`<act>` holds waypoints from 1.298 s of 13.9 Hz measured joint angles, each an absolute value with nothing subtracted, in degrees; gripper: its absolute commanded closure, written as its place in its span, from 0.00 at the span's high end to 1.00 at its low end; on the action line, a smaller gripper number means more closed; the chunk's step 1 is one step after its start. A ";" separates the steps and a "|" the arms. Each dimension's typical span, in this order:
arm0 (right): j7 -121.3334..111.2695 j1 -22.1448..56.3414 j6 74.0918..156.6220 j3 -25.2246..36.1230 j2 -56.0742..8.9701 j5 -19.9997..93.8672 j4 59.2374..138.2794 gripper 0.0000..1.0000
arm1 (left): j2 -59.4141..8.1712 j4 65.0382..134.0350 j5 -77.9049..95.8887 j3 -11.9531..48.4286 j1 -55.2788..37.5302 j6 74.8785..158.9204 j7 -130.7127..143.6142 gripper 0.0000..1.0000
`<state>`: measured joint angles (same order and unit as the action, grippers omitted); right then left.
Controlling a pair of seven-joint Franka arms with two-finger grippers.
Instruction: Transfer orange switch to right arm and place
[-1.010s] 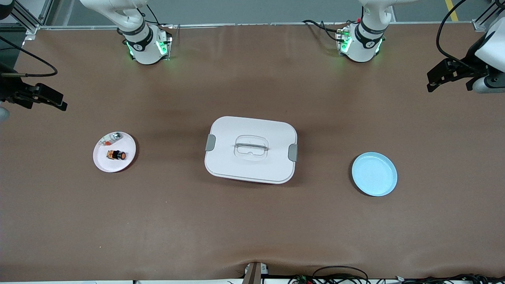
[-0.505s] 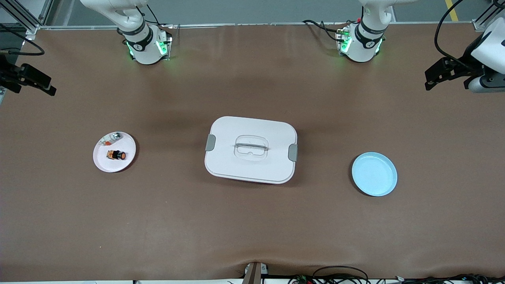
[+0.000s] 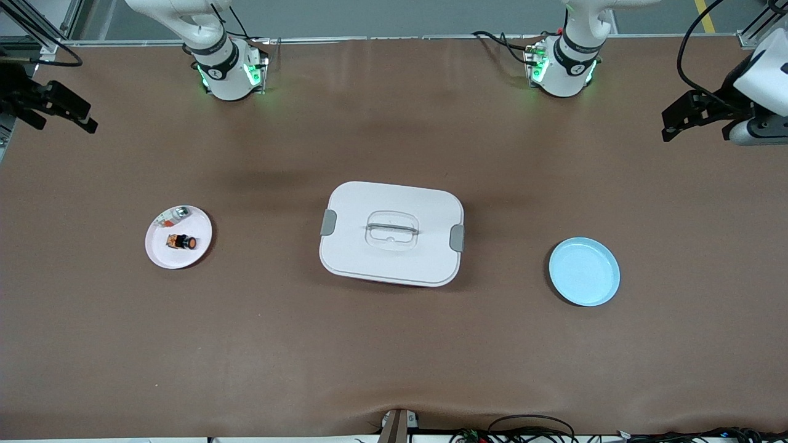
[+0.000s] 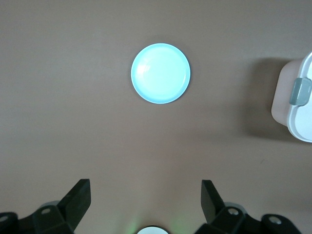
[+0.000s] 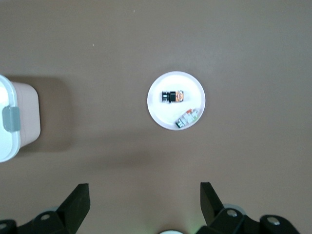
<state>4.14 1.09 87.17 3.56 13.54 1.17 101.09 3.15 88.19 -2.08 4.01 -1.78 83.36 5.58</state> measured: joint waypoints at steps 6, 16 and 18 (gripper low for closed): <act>4.14 0.10 83.77 4.09 13.88 1.12 100.59 1.00 | 3.17 88.18 -2.08 3.64 -1.67 83.49 5.58 1.00; 4.11 -0.09 82.96 3.89 13.88 1.12 100.26 1.00 | 3.23 88.13 -2.08 6.45 0.30 83.60 5.62 1.00; 4.11 -0.09 82.96 3.89 13.88 1.11 100.26 1.00 | 3.23 87.84 -2.08 6.48 0.30 83.66 5.62 1.00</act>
<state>4.11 -0.09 82.96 3.89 13.88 1.11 100.26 3.23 87.84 -2.08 6.48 0.30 83.66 5.62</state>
